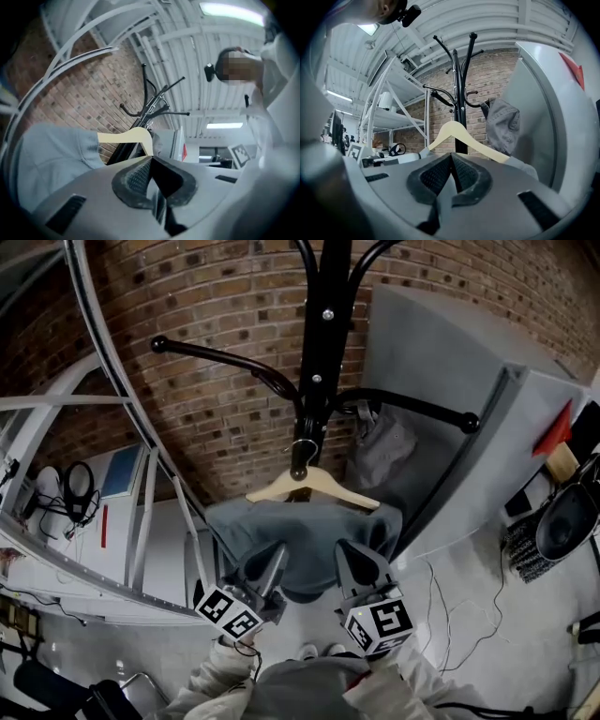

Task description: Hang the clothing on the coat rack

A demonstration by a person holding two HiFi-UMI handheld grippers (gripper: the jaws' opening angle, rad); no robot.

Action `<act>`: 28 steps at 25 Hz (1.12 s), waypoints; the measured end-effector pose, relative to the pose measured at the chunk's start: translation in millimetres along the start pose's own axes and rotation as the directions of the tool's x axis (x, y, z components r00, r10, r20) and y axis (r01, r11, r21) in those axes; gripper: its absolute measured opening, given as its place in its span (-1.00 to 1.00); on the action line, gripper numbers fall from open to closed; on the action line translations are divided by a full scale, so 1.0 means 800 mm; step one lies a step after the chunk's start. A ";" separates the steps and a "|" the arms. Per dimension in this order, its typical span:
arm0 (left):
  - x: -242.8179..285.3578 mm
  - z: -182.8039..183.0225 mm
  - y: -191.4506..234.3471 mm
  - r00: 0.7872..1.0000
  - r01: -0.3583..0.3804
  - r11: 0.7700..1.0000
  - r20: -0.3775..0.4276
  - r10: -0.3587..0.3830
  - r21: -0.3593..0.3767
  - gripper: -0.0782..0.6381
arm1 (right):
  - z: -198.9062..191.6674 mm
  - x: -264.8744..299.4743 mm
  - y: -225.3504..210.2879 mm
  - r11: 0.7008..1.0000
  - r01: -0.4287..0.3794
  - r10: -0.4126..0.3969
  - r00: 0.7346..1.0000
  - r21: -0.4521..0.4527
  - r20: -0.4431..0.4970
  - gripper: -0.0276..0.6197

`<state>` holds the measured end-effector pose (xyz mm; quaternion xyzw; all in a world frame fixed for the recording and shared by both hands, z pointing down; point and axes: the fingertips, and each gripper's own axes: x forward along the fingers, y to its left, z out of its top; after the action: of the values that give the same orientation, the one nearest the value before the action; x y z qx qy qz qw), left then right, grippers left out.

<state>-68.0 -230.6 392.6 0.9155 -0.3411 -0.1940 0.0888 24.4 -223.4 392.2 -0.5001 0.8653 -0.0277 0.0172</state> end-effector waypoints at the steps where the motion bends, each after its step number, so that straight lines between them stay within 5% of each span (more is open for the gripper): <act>1: -0.004 -0.001 -0.003 1.000 -0.016 0.998 -0.024 0.017 0.059 -0.76 | -0.004 -0.002 0.000 1.000 0.008 -0.008 1.000 0.005 -0.004 -0.84; 4: -0.020 -0.012 -0.010 0.995 -0.051 0.990 -0.075 0.061 0.129 -0.76 | -0.014 -0.011 0.003 0.999 0.024 -0.024 1.000 0.026 -0.019 -0.84; 14: -0.057 -0.066 -0.032 0.981 -0.089 0.992 -0.163 0.102 0.086 -0.76 | -0.035 -0.042 0.011 0.998 0.018 -0.015 0.999 0.061 -0.050 -0.84; 28: -0.034 -0.086 -0.088 0.960 -0.241 0.958 -0.106 0.258 0.153 -0.76 | -0.035 -0.094 -0.018 0.989 -0.131 0.135 0.990 0.071 -0.051 -0.84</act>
<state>-16.6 -157.7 442.6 0.8793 -0.4605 -0.0993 0.0701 73.0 -164.6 421.2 -0.4395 0.8955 -0.0696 0.0119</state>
